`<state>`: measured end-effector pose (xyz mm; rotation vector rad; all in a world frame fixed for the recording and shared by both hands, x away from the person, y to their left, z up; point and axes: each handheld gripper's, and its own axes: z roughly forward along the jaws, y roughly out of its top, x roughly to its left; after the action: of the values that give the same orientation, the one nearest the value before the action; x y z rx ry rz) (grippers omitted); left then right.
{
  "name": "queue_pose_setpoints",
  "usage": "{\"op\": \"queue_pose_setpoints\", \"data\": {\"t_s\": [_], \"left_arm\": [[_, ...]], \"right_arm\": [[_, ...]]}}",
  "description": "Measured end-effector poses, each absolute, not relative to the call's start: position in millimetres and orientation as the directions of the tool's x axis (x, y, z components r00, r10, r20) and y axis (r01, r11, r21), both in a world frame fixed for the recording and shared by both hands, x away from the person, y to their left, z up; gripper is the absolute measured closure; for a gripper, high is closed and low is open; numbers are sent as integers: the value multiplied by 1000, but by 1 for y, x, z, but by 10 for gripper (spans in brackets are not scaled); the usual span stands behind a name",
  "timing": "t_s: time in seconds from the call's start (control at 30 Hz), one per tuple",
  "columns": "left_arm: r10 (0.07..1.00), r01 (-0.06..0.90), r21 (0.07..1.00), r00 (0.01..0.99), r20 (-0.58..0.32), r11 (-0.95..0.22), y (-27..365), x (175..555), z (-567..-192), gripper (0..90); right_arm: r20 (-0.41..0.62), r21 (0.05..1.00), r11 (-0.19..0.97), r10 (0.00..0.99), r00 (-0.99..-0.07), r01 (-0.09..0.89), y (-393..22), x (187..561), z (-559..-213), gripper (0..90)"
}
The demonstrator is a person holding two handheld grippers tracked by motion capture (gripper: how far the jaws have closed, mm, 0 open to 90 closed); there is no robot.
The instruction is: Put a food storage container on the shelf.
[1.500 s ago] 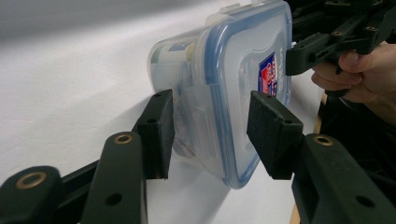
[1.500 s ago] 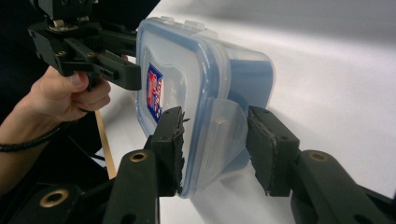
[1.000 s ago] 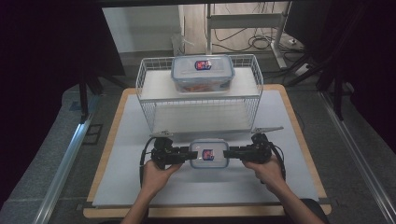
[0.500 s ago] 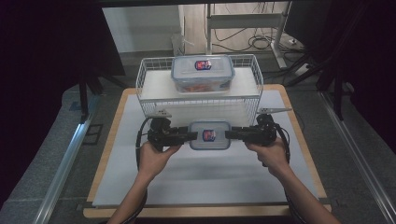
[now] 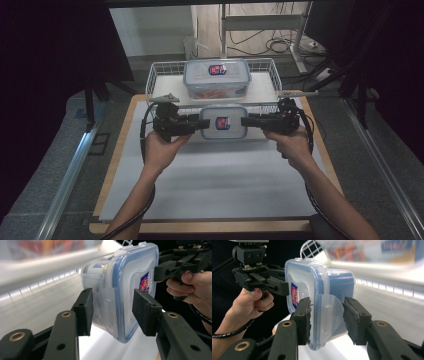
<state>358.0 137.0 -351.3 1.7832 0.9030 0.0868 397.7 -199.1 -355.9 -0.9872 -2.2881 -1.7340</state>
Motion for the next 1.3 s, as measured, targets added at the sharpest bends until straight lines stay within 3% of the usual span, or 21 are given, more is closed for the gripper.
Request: {"op": "queue_pose_setpoints", "data": {"t_s": [0.73, 1.3], "left_arm": [[626, 494, 866, 700, -343, -79, 147, 404, -278, 520], [633, 522, 853, 665, -396, -15, 154, 443, -264, 515]], "right_arm": [[432, 855, 75, 447, -784, 514, -187, 442, -282, 577], [469, 843, 25, 454, -758, 537, -179, 483, -260, 575]]}}
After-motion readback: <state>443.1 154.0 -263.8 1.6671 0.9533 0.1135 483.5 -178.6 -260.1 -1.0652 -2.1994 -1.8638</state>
